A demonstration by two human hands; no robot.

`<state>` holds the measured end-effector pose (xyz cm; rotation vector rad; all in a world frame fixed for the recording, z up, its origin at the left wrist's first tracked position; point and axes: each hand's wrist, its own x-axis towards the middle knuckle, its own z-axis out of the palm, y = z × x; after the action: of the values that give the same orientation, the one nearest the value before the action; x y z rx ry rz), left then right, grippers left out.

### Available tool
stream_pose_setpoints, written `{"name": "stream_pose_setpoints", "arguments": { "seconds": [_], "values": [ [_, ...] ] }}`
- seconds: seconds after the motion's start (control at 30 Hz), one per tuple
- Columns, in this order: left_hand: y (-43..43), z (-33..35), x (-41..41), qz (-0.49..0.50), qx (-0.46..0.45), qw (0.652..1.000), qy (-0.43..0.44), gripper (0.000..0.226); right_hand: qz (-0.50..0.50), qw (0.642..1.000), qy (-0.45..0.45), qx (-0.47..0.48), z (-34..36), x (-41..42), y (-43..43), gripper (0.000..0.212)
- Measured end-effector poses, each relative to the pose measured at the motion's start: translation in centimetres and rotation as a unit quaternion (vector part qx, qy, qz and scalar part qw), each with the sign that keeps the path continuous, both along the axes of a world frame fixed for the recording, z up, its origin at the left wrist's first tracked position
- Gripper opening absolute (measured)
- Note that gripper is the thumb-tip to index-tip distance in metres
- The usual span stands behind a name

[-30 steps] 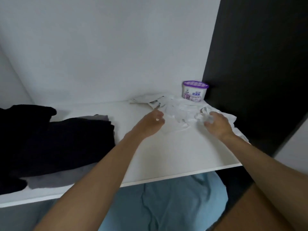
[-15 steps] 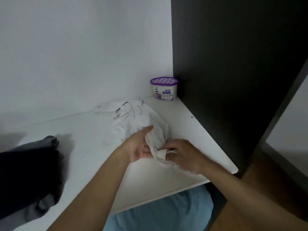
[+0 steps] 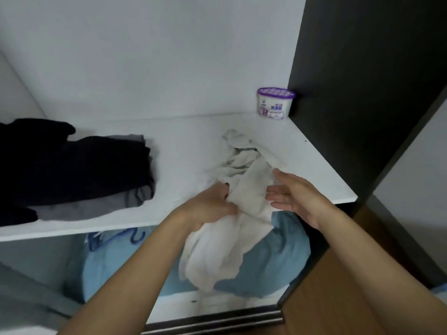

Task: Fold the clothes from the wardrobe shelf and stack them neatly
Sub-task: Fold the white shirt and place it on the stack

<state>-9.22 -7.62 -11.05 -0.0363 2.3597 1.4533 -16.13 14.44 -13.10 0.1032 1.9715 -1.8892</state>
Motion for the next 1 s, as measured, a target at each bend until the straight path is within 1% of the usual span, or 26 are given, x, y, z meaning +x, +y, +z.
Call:
{"name": "stream_pose_setpoints", "arguments": {
  "seconds": [0.03,0.1,0.13,0.2,0.27,0.3,0.33,0.37,0.43,0.5,0.53,0.6,0.63,0.67,0.7,0.77,0.8,0.87,0.93,0.97,1.0],
  "values": [
    [-0.5,-0.4,1.9,-0.012,-0.040,0.999,0.006,0.018,-0.014,1.000,-0.023,-0.015,0.2,1.0,-1.3,0.041],
    [-1.4,-1.6,5.7,-0.024,-0.104,0.994,0.014,0.009,-0.034,0.998,-0.039,-0.031,0.4,3.6,-4.1,0.053],
    [-1.9,-2.3,7.4,-0.029,-0.121,0.992,0.019,0.010,-0.040,0.997,-0.042,-0.042,0.2,5.0,-5.5,0.056],
    [-2.9,-3.9,11.2,-0.035,-0.126,0.991,0.012,0.018,-0.069,0.994,-0.040,-0.077,-0.9,8.4,-8.0,0.055],
    [-4.3,-5.8,14.8,-0.036,-0.098,0.994,-0.027,0.023,-0.108,0.987,-0.043,-0.113,-2.1,12.3,-9.8,0.055],
    [-5.1,-6.9,16.7,-0.038,-0.075,0.995,-0.051,0.023,-0.121,0.982,-0.052,-0.138,-2.8,14.4,-10.5,0.048],
    [-6.2,-8.1,18.6,-0.036,-0.042,0.996,-0.068,0.024,-0.131,0.976,-0.067,-0.164,-3.4,16.3,-11.0,0.038],
    [-7.2,-9.5,20.5,-0.018,0.001,0.997,-0.080,0.029,-0.141,0.969,-0.083,-0.187,-4.0,18.2,-11.3,0.028],
    [-9.4,-12.0,23.9,0.079,0.067,0.990,-0.097,0.036,-0.153,0.959,-0.106,-0.212,-5.2,21.7,-11.3,0.021],
    [-10.9,-13.8,27.0,0.181,0.086,0.974,-0.103,0.041,-0.133,0.960,-0.121,-0.213,-6.1,24.8,-10.9,0.021],
    [-11.3,-14.5,28.1,0.200,0.098,0.970,-0.101,0.047,-0.115,0.963,-0.127,-0.207,-6.5,26.2,-10.8,0.025],
    [-10.9,-14.9,29.6,0.175,0.153,0.970,-0.077,0.062,-0.083,0.969,-0.133,-0.189,-6.9,28.8,-10.7,0.037],
    [-10.3,-14.4,30.1,0.154,0.171,0.971,-0.059,0.066,-0.068,0.971,-0.132,-0.185,-6.9,29.8,-10.7,0.042],
    [-9.6,-14.0,30.4,0.143,0.187,0.971,-0.037,0.064,-0.049,0.973,-0.125,-0.186,-7.1,30.7,-10.7,0.045],
    [-9.0,-13.8,30.6,0.155,0.207,0.966,-0.023,0.058,-0.028,0.975,-0.113,-0.187,-7.2,31.5,-10.7,0.046],
    [-8.1,-13.8,30.8,0.217,0.266,0.939,-0.002,0.043,0.000,0.977,-0.094,-0.191,-7.6,32.7,-10.3,0.046],
    [-7.8,-13.7,31.0,0.241,0.281,0.929,0.016,0.033,0.004,0.978,-0.088,-0.188,-7.9,33.1,-9.9,0.044],
    [-7.0,-13.3,31.5,0.261,0.281,0.922,0.049,0.015,-0.005,0.983,-0.076,-0.169,-8.4,33.9,-8.5,0.043],
    [-6.0,-13.0,31.5,0.282,0.274,0.917,0.062,0.010,-0.022,0.989,-0.075,-0.127,-9.1,34.5,-6.5,0.044],
    [-5.4,-12.8,31.3,0.287,0.263,0.919,0.065,0.011,-0.026,0.994,-0.069,-0.086,-9.6,34.9,-5.5,0.042],
    [-4.7,-12.6,31.1,0.280,0.243,0.926,0.067,0.012,-0.016,0.998,-0.051,-0.018,-10.2,35.4,-4.6,0.038]
  ]
}}
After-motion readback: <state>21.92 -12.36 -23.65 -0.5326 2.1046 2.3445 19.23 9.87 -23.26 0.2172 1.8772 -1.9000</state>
